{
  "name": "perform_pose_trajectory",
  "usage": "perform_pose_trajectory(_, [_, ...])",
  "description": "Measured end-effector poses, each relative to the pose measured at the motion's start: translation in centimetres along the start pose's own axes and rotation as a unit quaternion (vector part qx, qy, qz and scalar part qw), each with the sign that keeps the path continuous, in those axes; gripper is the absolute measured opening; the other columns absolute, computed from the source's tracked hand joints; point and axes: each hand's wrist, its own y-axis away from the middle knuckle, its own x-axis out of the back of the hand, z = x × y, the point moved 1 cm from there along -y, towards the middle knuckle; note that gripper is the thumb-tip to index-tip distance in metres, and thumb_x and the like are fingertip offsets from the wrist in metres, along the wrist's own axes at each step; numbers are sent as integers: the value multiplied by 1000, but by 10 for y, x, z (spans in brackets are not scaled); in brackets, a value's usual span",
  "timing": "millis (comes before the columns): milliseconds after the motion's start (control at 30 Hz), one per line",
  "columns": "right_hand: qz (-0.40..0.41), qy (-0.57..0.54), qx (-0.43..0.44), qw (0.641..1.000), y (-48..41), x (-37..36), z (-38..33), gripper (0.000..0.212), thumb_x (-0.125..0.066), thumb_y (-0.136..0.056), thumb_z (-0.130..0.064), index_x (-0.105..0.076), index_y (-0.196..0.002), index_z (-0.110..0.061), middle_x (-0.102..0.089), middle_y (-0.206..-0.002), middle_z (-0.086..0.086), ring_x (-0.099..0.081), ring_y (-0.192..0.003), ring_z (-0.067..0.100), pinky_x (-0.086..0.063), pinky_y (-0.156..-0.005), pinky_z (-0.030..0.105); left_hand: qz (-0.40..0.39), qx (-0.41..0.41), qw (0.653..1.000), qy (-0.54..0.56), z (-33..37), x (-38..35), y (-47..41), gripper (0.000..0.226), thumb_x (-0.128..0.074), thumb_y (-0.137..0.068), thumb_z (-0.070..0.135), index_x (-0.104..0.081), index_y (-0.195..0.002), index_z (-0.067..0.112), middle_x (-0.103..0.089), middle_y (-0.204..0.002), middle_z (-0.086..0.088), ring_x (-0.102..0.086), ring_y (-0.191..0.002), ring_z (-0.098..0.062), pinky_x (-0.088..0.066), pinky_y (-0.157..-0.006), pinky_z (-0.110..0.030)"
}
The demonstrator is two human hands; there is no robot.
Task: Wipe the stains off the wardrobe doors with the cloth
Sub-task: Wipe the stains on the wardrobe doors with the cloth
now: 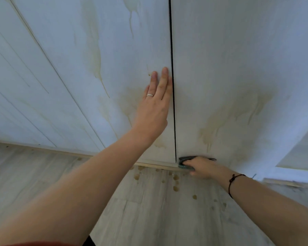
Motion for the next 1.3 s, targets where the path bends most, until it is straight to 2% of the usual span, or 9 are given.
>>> perform_pose_trajectory(200, [161, 44, 12, 986, 17, 51, -7, 33, -53, -99, -35, -63, -129, -27, -74, -107, 5, -70, -91, 26, -53, -71, 34, 11, -7, 1000, 4, -5, -6, 1, 92, -38, -74, -9, -3, -159, 3, 10, -166, -14, 6, -152, -39, -20, -122, -49])
perform_pose_trajectory(367, [649, 59, 63, 756, 52, 164, -25, 28, -70, -87, -52, -76, -98, -27, -75, -76, -7, -70, -66, 12, -52, -50, 29, 59, -7, 998, 14, -4, -13, -4, 90, -42, -75, -14, -10, -158, -1, 3, -166, -17, 3, -152, -41, -17, -123, -50])
perform_pose_trajectory(467, [571, 96, 52, 814, 49, 128, -11, 30, -68, -87, -52, -73, -100, -26, -74, -79, -6, -70, -68, 15, -53, -51, 31, 54, 3, 998, 20, 2, -16, -2, 91, -42, -73, -15, -11, -157, -1, 5, -166, -18, 5, -152, -41, -17, -123, -51])
perform_pose_trajectory(633, [60, 122, -48, 990, 52, 30, 23, 33, -58, -98, -41, -60, -127, -26, -72, -111, 3, -68, -101, 25, -50, -79, 34, 31, -8, 999, -7, -4, -15, -1, 91, -37, -78, -11, 2, -159, 5, 12, -166, -13, 8, -152, -39, -16, -124, -48])
perform_pose_trajectory(733, [167, 121, -34, 978, 57, 66, 16, 29, -51, -100, -40, -69, -119, -26, -75, -98, 2, -71, -89, 24, -53, -72, 35, 42, -5, 999, -26, -8, -18, -3, 86, -32, -83, -8, 6, -158, 5, 12, -166, -13, 9, -152, -39, -13, -124, -49])
perform_pose_trajectory(867, [642, 144, 41, 752, 67, 145, -8, 10, -68, -86, -29, -76, -87, -23, -68, -61, -6, -64, -52, 15, -46, -42, 28, 60, 11, 998, -10, 1, -24, -5, 76, -23, -86, -8, 1, -158, 0, 6, -165, -19, 5, -151, -43, -15, -122, -54])
perform_pose_trajectory(967, [729, 101, 6, 677, 71, 182, -16, 6, -73, -80, -22, -74, -86, -23, -66, -61, -8, -61, -54, 10, -43, -45, 27, 71, 31, 997, -4, 9, -28, -4, 74, -25, -87, -10, 0, -157, -3, 6, -164, -22, 5, -151, -45, -15, -121, -57])
perform_pose_trajectory(1200, [403, 167, 24, 899, 62, 37, 29, 16, -56, -81, -32, -65, -73, -21, -57, -49, -2, -54, -37, 20, -36, -33, 24, 52, 31, 998, -12, 10, -24, -3, 78, -25, -84, -7, 5, -157, -1, 14, -164, -21, 8, -150, -44, -15, -122, -54])
perform_pose_trajectory(1300, [401, 177, 11, 899, 74, 56, 30, 11, -60, -76, -30, -65, -71, -21, -54, -46, -3, -51, -34, 20, -37, -30, 22, 51, 34, 998, -1, 8, -25, -6, 81, -30, -84, -7, 4, -157, -1, 15, -164, -19, 8, -151, -44, -16, -122, -54])
